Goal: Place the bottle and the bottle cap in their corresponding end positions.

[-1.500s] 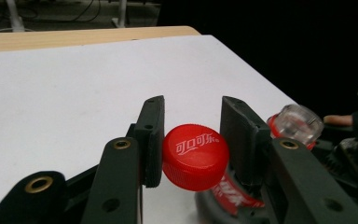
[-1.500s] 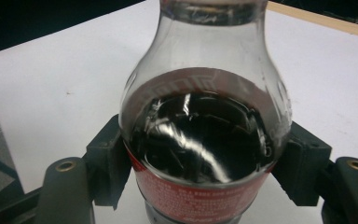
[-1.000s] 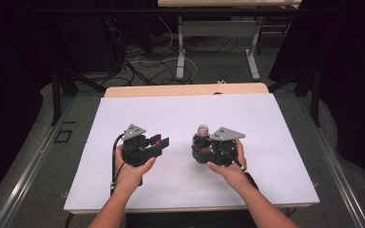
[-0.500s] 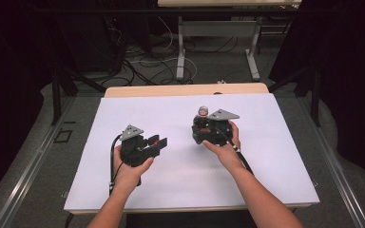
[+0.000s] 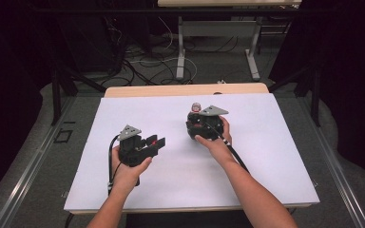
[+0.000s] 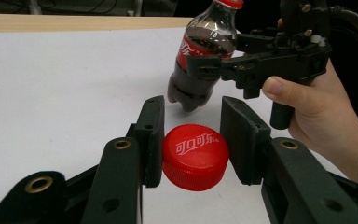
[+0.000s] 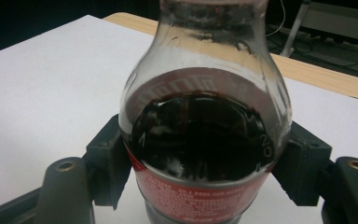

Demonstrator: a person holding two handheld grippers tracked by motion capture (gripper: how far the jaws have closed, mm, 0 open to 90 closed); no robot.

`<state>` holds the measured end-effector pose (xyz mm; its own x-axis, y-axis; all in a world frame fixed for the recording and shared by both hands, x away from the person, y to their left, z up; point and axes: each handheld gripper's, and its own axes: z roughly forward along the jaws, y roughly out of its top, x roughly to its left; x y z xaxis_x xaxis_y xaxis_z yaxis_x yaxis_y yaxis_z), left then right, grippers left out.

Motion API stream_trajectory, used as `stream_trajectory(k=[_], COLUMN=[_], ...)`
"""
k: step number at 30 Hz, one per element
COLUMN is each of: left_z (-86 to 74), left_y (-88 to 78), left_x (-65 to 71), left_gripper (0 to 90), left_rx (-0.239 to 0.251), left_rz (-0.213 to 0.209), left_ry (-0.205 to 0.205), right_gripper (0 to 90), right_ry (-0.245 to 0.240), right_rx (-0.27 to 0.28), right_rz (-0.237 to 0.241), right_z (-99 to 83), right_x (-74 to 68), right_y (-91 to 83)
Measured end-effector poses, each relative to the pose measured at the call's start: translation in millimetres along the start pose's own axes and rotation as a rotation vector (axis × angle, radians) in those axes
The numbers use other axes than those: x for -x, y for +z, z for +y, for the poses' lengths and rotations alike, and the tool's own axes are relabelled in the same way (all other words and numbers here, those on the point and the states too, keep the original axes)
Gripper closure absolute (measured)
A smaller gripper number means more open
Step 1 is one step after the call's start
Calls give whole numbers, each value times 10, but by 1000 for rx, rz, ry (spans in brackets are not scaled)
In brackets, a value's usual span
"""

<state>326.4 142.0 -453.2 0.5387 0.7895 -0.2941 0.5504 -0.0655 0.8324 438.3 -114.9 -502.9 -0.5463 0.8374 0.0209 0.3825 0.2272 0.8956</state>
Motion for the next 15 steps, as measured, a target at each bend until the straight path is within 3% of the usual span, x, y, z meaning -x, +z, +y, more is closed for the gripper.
stream_trajectory(k=[8, 15], left_z=[-10, -27], left_y=[5, 13], left_x=[-24, -44], left_gripper=[616, 616], left_rx=[1, -3], left_rz=[0, 4], left_ry=[-6, -9], right_gripper=[295, 294], right_ry=[-19, -23], right_rx=[-17, 4], right_rz=[-2, -21], right_z=[-59, -125], right_x=[-36, -15], right_y=[178, 299])
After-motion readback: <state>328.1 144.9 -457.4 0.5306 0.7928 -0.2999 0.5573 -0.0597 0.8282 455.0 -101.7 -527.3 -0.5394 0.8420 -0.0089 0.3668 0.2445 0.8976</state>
